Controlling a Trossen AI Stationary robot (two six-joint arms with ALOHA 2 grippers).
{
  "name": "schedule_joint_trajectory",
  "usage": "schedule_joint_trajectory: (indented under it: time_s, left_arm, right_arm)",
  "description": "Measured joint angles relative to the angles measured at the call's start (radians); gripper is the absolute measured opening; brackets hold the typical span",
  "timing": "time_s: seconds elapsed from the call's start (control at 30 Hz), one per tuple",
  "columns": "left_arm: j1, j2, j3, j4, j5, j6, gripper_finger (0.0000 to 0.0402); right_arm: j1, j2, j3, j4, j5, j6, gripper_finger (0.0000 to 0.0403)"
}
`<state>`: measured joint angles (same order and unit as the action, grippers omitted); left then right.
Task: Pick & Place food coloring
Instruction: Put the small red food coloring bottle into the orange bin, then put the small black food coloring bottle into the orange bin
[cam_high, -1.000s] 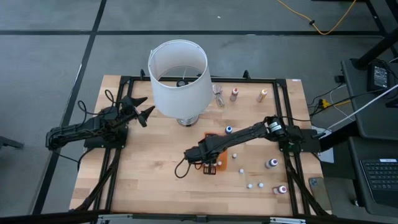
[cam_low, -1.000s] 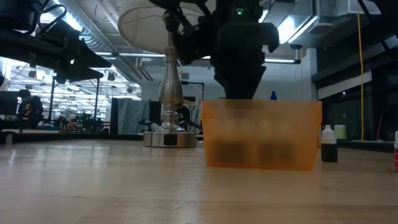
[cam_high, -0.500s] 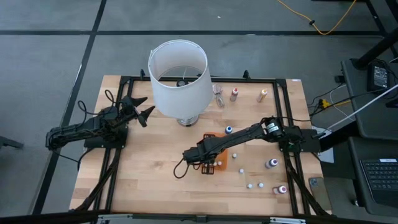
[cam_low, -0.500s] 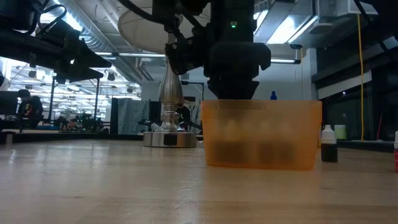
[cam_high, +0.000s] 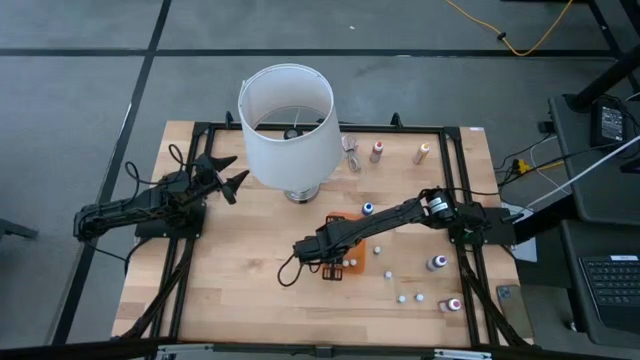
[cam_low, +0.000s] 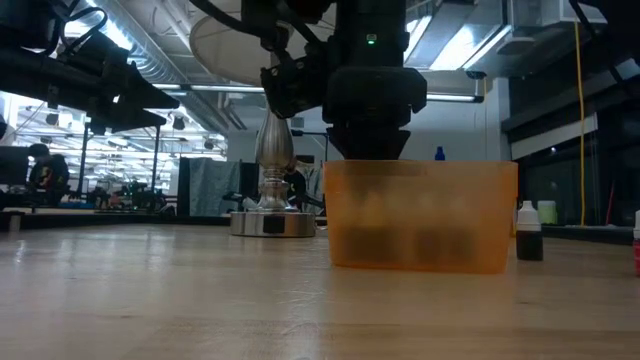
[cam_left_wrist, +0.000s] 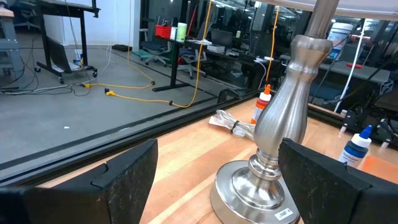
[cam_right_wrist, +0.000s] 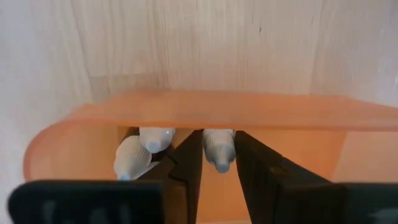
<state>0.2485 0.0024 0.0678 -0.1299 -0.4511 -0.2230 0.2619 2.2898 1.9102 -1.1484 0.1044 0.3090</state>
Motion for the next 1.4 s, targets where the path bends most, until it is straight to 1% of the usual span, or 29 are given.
schedule_joint_trajectory:
  time_s: [0.27, 0.47, 0.57, 0.67, 0.8, 0.87, 0.97, 1.03, 1.13, 1.3, 1.4]
  left_arm:
    - [0.000, 0.000, 0.000, 0.000, 0.000, 0.000, 0.0322]
    - [0.000, 0.000, 0.000, 0.000, 0.000, 0.000, 0.0322]
    - [0.000, 0.000, 0.000, 0.000, 0.000, 0.000, 0.0322]
    - [0.000, 0.000, 0.000, 0.000, 0.000, 0.000, 0.0322]
    - [0.000, 0.000, 0.000, 0.000, 0.000, 0.000, 0.0322]
    - [0.000, 0.000, 0.000, 0.000, 0.000, 0.000, 0.0322]
    - [0.000, 0.000, 0.000, 0.000, 0.000, 0.000, 0.0322]
    - [0.000, 0.000, 0.000, 0.000, 0.000, 0.000, 0.0322]
    - [0.000, 0.000, 0.000, 0.000, 0.000, 0.000, 0.0322]
    - [0.000, 0.000, 0.000, 0.000, 0.000, 0.000, 0.0322]
    - [0.000, 0.000, 0.000, 0.000, 0.000, 0.000, 0.0322]
  right_arm:
    - [0.000, 0.001, 0.006, -0.008, 0.002, 0.000, 0.0118]
    - [0.000, 0.001, 0.062, -0.018, 0.045, -0.027, 0.0120]
    - [-0.002, 0.001, 0.074, -0.032, 0.046, -0.031, 0.0120]
    - [-0.002, 0.001, 0.085, -0.074, 0.048, -0.030, 0.0120]
    - [-0.002, 0.001, 0.130, -0.132, 0.095, -0.026, 0.0120]
    - [-0.002, -0.001, 0.151, -0.151, 0.098, -0.025, 0.0120]
    - [0.007, -0.018, 0.154, -0.158, 0.098, -0.007, 0.0121]
    - [0.021, -0.045, 0.129, -0.148, 0.096, 0.016, 0.0126]
    - [0.043, -0.105, 0.060, -0.114, 0.086, 0.065, 0.0152]
    - [0.073, -0.221, -0.087, -0.071, 0.087, 0.126, 0.0223]
    - [0.093, -0.293, -0.169, -0.069, 0.090, 0.133, 0.0262]
